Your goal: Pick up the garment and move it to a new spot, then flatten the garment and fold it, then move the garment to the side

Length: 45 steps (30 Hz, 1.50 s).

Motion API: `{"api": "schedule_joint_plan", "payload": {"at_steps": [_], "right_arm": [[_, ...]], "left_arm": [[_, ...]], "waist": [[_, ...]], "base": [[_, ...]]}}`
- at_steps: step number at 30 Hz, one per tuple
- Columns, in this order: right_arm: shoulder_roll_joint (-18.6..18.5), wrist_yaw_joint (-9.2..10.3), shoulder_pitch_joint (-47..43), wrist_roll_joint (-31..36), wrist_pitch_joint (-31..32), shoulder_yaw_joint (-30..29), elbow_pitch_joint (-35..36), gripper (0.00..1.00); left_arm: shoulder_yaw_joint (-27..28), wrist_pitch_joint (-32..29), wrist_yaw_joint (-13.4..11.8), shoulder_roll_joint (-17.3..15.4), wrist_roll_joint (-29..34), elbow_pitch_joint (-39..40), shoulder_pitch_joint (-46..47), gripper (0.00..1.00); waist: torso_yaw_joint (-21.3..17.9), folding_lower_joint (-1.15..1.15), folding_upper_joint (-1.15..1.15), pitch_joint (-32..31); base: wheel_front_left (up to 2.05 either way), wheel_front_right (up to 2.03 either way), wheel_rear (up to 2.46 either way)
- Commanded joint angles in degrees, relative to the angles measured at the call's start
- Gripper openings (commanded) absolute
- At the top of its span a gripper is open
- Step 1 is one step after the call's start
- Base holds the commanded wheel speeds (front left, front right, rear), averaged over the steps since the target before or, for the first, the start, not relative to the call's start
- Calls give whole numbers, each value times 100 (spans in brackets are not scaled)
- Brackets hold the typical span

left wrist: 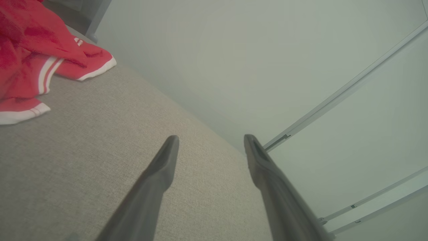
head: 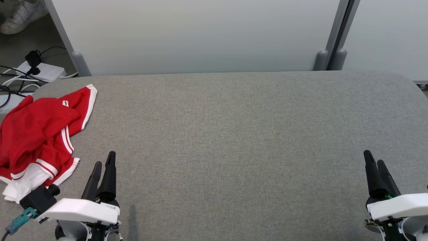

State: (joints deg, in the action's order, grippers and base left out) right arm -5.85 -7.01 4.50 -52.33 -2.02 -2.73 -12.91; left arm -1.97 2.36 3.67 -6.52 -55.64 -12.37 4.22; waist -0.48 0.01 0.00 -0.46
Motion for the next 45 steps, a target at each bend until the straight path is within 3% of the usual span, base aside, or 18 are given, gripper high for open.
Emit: {"api": "schedule_joint_plan", "payload": {"at_steps": [1, 31, 45], "right_arm": [[-130, -32, 269, 197, -91, 79, 196, 100], [-70, -38, 142, 2667, -621, 395, -339, 100], [-27, -42, 210, 3515, -856, 439, -601, 100]], "left_arm": [[55, 63, -56, -108, 176, 166, 290, 100], [-277, 547, -626, -370, 2331, -111, 159, 100], [-414, 745, -734, -437, 3080, -393, 305, 100]], "waist": [[0, 0, 0, -2], [-75, 0, 0, -87], [-75, 0, 0, -111]], "base": [[0, 0, 0], [0, 0, 0], [0, 0, 0]]}}
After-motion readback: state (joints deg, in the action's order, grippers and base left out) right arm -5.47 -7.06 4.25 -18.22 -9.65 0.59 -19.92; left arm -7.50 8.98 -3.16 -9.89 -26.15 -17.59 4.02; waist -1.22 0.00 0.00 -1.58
